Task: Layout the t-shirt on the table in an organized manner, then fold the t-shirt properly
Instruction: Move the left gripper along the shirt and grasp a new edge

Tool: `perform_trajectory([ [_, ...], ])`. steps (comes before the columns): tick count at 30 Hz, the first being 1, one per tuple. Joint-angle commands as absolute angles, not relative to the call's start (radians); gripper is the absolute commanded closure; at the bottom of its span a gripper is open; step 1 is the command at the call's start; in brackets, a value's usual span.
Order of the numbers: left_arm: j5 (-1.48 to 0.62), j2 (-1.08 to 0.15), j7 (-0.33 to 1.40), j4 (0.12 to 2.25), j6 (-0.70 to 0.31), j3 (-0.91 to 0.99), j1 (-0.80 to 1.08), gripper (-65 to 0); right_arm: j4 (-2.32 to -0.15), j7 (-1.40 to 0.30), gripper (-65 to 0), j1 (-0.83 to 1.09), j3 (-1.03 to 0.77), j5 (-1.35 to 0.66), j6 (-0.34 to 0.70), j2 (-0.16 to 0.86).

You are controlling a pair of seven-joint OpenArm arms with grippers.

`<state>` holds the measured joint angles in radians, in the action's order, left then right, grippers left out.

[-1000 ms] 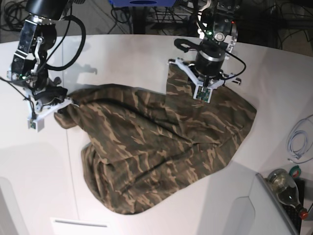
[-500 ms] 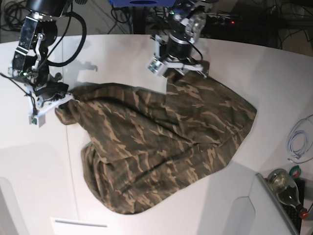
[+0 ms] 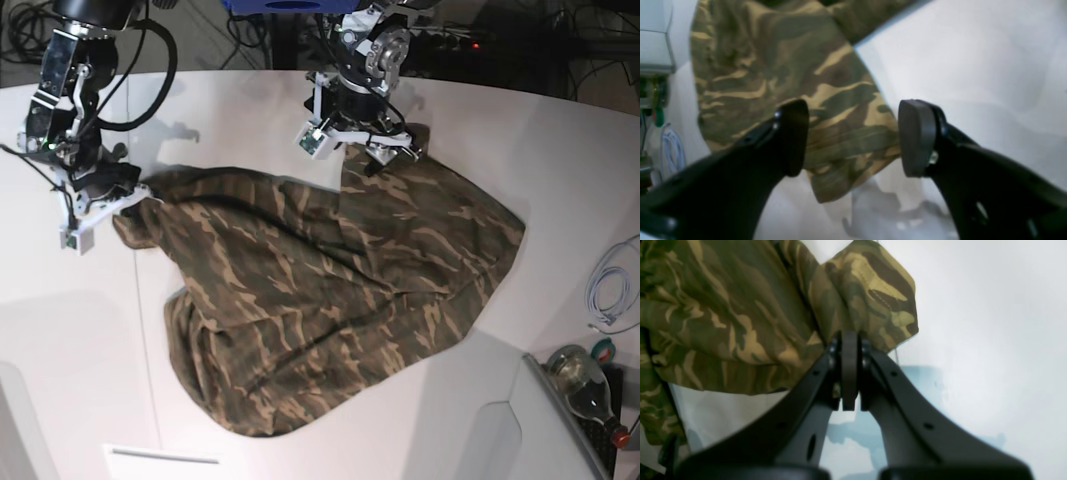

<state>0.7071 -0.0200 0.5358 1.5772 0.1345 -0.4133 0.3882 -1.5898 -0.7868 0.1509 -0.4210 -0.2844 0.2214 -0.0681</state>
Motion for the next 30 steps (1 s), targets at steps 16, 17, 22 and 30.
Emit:
perform_trajectory([
  [16, 0.708, -0.013, 0.522, 1.615, 0.147, -0.346, 0.387, 0.0, -1.606, -0.769, 0.0, 0.143, -0.426, -0.295, 0.234, -0.062],
  [17, 0.708, -0.01, 0.522, 1.641, 0.147, -0.332, 0.394, 0.0, -1.606, -0.769, 0.0, 0.148, -0.424, -0.295, 0.234, -0.062],
  [22, 0.664, -0.007, 0.522, 1.661, 0.14, -0.246, 0.383, 0.0, -1.609, -0.769, 0.0, 0.157, -0.421, -0.295, 0.234, -0.088],
  [30, 0.278, -0.015, 0.538, 1.652, -0.099, 0.157, 0.294, 0.0, -1.612, -0.769, 0.0, 0.2, -0.418, -0.294, 0.234, -0.101],
])
